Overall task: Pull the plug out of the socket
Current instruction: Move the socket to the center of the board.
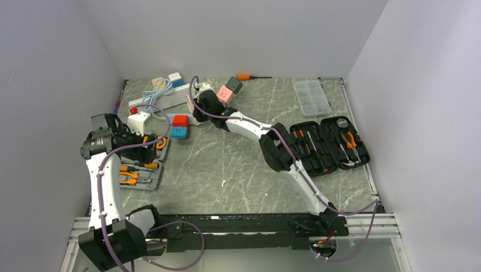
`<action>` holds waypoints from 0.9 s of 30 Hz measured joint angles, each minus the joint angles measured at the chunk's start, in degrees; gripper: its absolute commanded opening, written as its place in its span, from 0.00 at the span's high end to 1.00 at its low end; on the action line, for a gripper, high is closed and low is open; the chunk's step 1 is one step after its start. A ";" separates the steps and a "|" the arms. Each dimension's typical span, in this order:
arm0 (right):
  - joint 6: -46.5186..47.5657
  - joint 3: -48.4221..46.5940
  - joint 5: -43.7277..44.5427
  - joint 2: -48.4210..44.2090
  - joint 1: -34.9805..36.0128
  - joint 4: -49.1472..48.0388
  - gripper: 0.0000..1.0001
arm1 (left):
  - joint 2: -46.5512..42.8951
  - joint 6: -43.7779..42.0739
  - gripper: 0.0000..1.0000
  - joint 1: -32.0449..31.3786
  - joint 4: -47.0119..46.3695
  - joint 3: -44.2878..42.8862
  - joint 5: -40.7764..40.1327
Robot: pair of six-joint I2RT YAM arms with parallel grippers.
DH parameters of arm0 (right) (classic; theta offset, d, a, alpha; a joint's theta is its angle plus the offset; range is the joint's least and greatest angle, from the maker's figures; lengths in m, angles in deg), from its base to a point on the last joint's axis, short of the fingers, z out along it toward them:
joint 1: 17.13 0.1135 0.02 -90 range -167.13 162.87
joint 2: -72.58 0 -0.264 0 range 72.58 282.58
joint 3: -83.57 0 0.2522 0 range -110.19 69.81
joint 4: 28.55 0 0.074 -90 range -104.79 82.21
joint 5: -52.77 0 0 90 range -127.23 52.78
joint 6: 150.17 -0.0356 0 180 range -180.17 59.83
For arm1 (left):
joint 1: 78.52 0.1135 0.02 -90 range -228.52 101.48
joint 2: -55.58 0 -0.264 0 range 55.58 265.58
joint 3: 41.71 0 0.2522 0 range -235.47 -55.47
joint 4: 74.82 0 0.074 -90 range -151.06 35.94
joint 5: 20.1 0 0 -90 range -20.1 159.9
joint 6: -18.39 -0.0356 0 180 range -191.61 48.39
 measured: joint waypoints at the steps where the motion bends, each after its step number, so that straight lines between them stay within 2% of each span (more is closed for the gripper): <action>1: 0.11 1.51 -0.07 -0.90 0.00 -0.13 0.99 | -0.04 -0.02 0.00 0.00 0.02 0.00 -0.26; 5: 0.48 7.78 -0.17 -4.26 -0.02 -2.89 1.00 | -0.42 -0.17 0.01 0.00 0.13 0.00 -1.14; 14: -1.40 38.47 0.98 -23.19 -0.83 -11.47 1.00 | -2.25 -0.31 0.01 0.00 0.92 0.00 -1.27; 20: -4.11 55.39 3.06 -35.01 -0.96 -13.97 1.00 | -3.69 -0.74 0.01 0.00 1.90 -0.02 -0.76; 27: -8.26 68.00 5.90 -45.40 -0.79 -14.01 1.00 | -5.97 -3.02 0.01 0.00 3.69 -0.02 -0.15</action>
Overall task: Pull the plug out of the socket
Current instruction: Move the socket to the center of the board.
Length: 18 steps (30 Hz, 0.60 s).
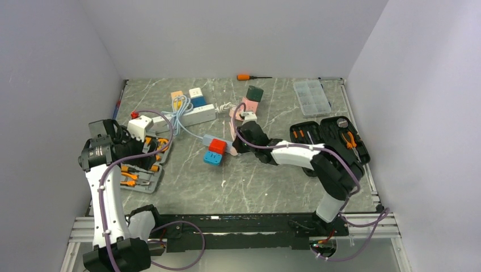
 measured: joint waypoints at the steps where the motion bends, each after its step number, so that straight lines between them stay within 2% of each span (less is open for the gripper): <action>1: -0.70 2.01 0.57 -1.57 0.04 -0.24 1.00 | -0.35 -0.22 0.01 0.00 0.09 0.00 0.11; 10: -5.79 14.43 5.01 -14.36 0.11 2.58 0.96 | -1.07 -1.07 0.01 0.00 0.15 0.00 1.53; 18: -8.90 15.28 5.29 -16.24 -0.04 5.99 0.97 | -1.20 -1.05 0.01 -2.03 -1.01 2.10 2.16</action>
